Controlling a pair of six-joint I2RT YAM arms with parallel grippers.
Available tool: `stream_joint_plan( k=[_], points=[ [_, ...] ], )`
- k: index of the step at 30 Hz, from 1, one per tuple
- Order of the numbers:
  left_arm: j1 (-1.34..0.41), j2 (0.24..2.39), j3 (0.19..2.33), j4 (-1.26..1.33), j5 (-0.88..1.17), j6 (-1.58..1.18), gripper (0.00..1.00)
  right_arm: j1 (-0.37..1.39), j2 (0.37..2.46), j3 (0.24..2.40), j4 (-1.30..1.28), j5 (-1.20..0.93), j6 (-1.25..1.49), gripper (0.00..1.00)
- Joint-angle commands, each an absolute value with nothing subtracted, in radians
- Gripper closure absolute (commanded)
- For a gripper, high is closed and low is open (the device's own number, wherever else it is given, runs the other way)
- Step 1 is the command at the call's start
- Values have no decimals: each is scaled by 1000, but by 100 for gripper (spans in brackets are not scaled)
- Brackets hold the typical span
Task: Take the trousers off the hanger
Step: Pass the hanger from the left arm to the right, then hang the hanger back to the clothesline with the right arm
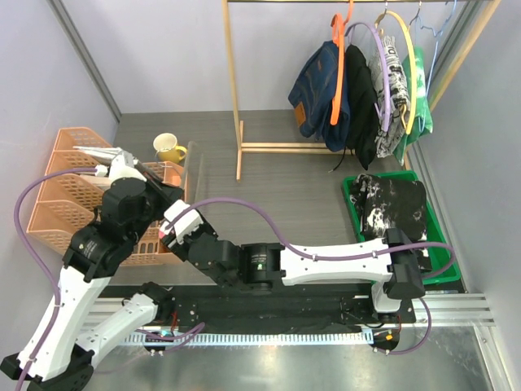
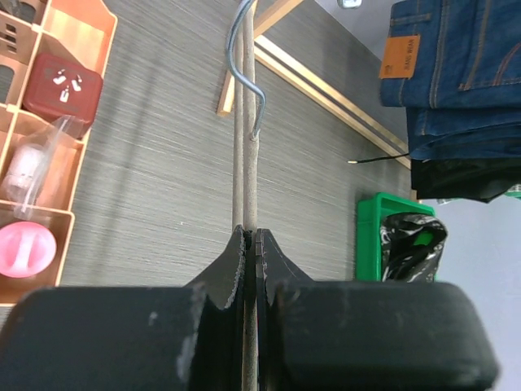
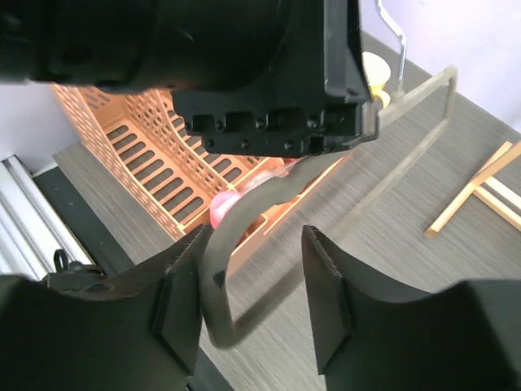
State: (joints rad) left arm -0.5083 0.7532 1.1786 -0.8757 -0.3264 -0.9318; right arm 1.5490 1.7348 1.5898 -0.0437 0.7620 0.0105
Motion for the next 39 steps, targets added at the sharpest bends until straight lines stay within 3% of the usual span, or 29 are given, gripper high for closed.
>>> stream_joint_plan(
  k=[1, 10, 12, 15, 16, 19, 22, 29, 39],
  points=[
    [-505, 736, 1220, -851, -301, -951, 100, 1539, 1741, 1635, -28, 742, 40, 55],
    [-505, 738, 1204, -796, -223, -917, 100, 1532, 1726, 1629, -31, 703, 129, 99],
    [-503, 744, 1207, -787, -178, -887, 100, 1532, 1720, 1628, -49, 709, 147, 99],
    [-503, 747, 1226, -805, -150, -871, 75, 1532, 1686, 1599, -71, 719, 173, 99],
    [-503, 746, 1233, -817, -141, -859, 58, 1532, 1672, 1585, -78, 724, 179, 99],
    [-503, 726, 1258, -859, -103, -819, 39, 1532, 1576, 1525, -116, 718, 201, 99],
    [-503, 709, 1291, -899, -40, -786, 31, 1531, 1493, 1407, -144, 672, 210, 99],
    [-503, 704, 1333, -841, 251, -730, 25, 1499, 1229, 1240, -273, 482, 242, 99],
    [-515, 863, 1424, -1038, 330, -854, 29, 1493, 1014, 1108, -354, 477, 270, 99]
  ],
)
